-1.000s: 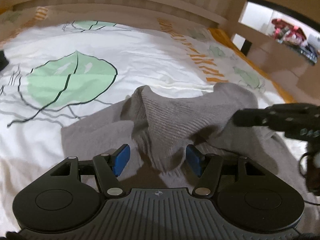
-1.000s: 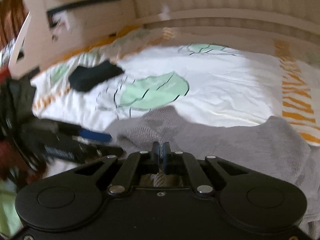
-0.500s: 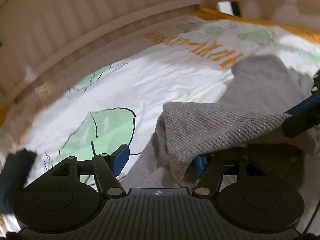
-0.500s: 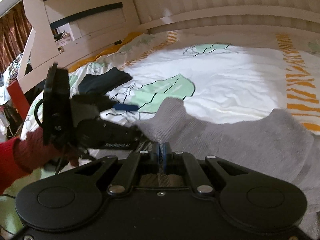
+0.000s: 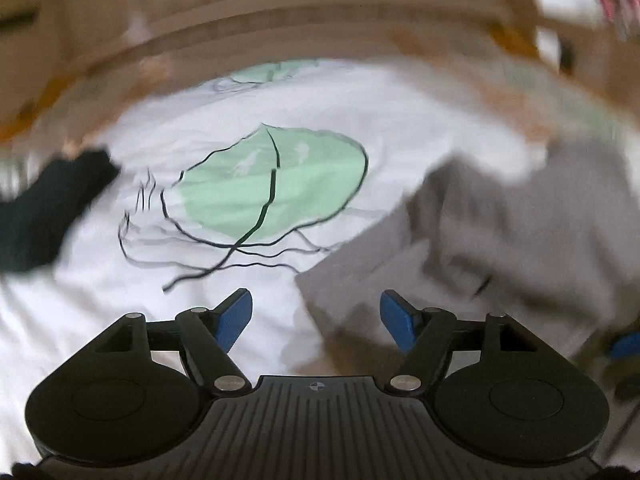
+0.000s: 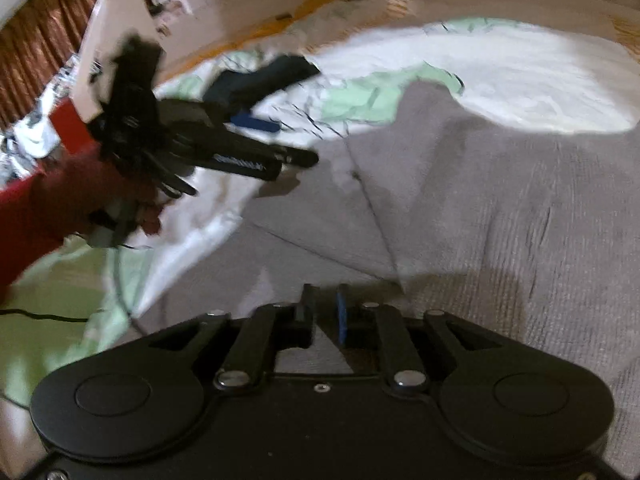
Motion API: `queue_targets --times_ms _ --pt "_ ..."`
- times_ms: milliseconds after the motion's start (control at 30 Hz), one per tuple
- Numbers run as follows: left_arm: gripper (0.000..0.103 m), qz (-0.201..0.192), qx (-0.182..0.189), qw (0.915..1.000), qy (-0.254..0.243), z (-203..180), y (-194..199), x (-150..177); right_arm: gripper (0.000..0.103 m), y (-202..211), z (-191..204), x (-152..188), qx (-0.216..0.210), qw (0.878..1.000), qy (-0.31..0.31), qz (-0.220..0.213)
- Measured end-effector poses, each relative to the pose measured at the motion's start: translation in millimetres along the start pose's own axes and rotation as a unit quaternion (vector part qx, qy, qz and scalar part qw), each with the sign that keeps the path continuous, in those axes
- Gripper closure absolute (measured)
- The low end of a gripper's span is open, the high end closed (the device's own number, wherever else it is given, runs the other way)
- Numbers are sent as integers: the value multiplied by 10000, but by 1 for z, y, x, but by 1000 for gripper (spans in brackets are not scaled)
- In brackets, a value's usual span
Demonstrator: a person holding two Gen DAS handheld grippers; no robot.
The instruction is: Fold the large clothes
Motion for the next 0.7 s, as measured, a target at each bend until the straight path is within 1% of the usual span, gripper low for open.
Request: queue_targets --times_ms 67,100,167,233,267,300,333,400,467,500,567,600,633,667,700 --pt "34 -217 287 9981 499 -6 14 -10 54 20 -1 -9 13 9996 119 -238" --pt "34 -318 435 9967 599 -14 19 -16 54 31 -5 -14 63 9992 147 -360" --pt "34 -554 740 9935 667 -35 25 -31 53 49 -19 -24 282 9977 133 -607" --pt "33 -730 1028 9897 679 -55 29 -43 45 63 -40 -35 689 9940 42 -843" --pt "31 -788 1172 9876 681 -67 28 -50 37 67 -53 -40 892 9917 -43 -929" --pt "30 -810 1281 9862 670 -78 24 -53 35 71 -68 -46 1080 9887 -156 -1029" --pt "30 -818 1358 9854 627 -88 20 -57 35 72 -78 -51 1211 9863 -236 -1099" --pt "30 -827 1418 9849 547 -105 9 -57 34 69 -99 -60 1466 9817 -318 -1173" --pt "30 -706 1420 9858 548 -112 -10 -51 30 62 -115 -65 1559 9794 -399 -1218" --pt "30 -580 1315 9878 591 -110 -20 -45 29 58 -125 -65 1621 9781 -484 -1209" --pt "30 -131 931 9920 843 -94 -48 -25 29 51 -147 -59 1966 9719 -655 -1117" --pt "29 80 766 9919 1014 -81 -62 -14 29 49 -161 -51 2180 9675 -784 -1017" --pt "27 164 741 9898 1208 -71 -70 -5 30 49 -171 -42 2350 9633 -915 -919" --pt "27 34 927 9852 1438 -63 -71 0 30 48 -182 -33 2499 9591 -1054 -816" --pt "27 -72 1025 9824 1558 -57 -70 3 30 49 -189 -24 2631 9551 -1138 -750"
Point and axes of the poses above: each gripper's, at about its wrist camera, not at the fingertips, and y roughly against the way its jaws point, z to its left, x to its underside, the point moved 6 cm from there along -y, roughly the way its jaws point, and after that the axes turned 4 degrees about -z, right-handed, at the moved point
